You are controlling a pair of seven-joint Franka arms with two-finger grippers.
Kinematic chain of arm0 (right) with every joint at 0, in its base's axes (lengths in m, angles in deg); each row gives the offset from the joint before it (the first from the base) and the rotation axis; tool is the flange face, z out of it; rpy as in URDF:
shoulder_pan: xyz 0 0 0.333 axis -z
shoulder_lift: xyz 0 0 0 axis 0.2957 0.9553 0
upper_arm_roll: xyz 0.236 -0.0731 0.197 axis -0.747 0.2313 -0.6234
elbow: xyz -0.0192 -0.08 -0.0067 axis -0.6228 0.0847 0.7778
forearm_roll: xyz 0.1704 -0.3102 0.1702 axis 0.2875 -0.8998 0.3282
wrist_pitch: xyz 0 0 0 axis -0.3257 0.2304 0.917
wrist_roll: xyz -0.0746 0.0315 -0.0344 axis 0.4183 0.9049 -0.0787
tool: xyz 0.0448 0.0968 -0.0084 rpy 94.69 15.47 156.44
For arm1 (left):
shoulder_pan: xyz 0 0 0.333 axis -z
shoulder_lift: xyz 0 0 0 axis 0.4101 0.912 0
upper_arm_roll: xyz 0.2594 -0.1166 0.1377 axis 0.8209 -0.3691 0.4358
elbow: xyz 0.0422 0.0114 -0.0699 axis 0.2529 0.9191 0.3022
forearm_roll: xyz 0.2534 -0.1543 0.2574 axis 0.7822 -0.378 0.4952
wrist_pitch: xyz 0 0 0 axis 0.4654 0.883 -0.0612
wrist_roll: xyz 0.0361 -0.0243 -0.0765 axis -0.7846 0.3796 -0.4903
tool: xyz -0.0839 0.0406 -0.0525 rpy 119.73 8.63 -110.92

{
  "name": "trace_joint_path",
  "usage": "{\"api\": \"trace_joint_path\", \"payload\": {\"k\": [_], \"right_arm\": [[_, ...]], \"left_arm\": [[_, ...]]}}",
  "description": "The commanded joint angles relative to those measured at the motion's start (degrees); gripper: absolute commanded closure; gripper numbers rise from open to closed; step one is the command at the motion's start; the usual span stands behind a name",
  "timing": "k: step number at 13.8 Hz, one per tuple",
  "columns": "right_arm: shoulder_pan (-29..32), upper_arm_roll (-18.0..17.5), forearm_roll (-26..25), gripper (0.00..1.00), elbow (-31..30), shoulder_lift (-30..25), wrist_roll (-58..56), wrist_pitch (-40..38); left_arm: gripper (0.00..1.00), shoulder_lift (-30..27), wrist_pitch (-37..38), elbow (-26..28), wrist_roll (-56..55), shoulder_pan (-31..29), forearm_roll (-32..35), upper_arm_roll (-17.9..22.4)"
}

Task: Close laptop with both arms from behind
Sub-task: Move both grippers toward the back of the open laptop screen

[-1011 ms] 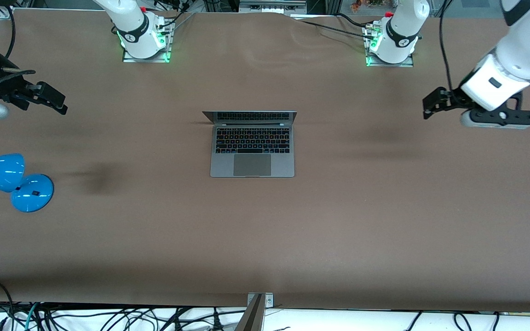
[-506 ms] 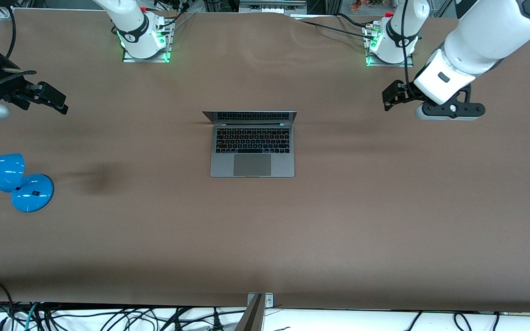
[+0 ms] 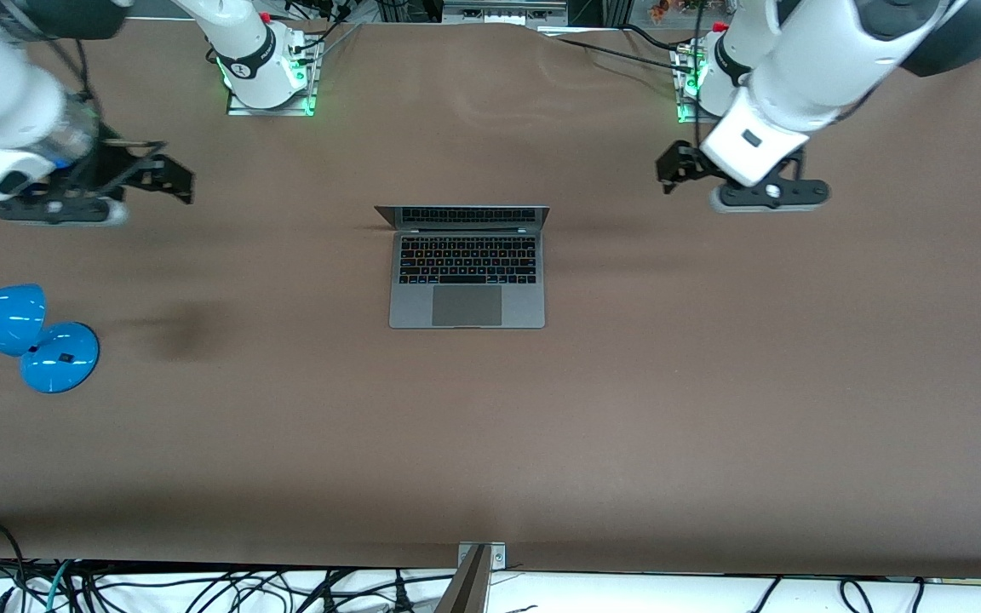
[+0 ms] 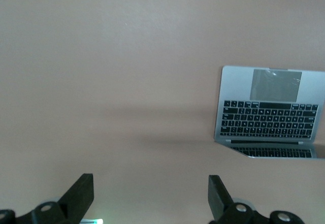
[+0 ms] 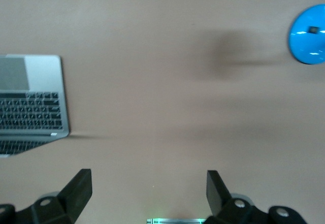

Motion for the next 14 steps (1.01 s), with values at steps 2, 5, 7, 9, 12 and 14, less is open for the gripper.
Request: {"api": "trace_joint_path", "payload": {"k": [2, 5, 7, 9, 12, 14], "right_arm": [[0.46, -8.3, 0.49, 0.0, -1.15, -0.67, 0.41, -1.5], [0.46, -11.31, 5.92, 0.0, -2.02, -0.22, 0.94, -2.65], [0.28, -11.4, 10.76, 0.0, -2.12, 0.57, 1.21, -2.47], [-0.25, -11.75, 13.67, 0.0, -2.12, 1.62, 1.29, -2.04], [-0.6, -12.72, 17.79, 0.09, -2.2, 3.11, 6.18, -0.55], [-2.26, -13.86, 18.86, 0.11, -2.2, 3.73, 12.08, 1.21]], "left_arm": [[0.02, 3.47, -0.66, -0.12, -6.95, 0.13, -2.62, -2.59], [0.03, 4.79, -0.66, -0.29, -8.36, 0.39, -3.49, -3.91], [0.03, 6.81, -0.66, -0.29, -10.21, 0.83, -5.34, -4.53], [0.09, 9.53, -0.57, -0.29, -11.43, 2.67, -5.34, -5.41], [0.1, 12.35, -0.57, -0.56, -16.52, 6.18, -5.61, -5.5], [0.12, 14.28, -0.57, -0.91, -18.47, 7.51, -7.52, -5.59]]}}
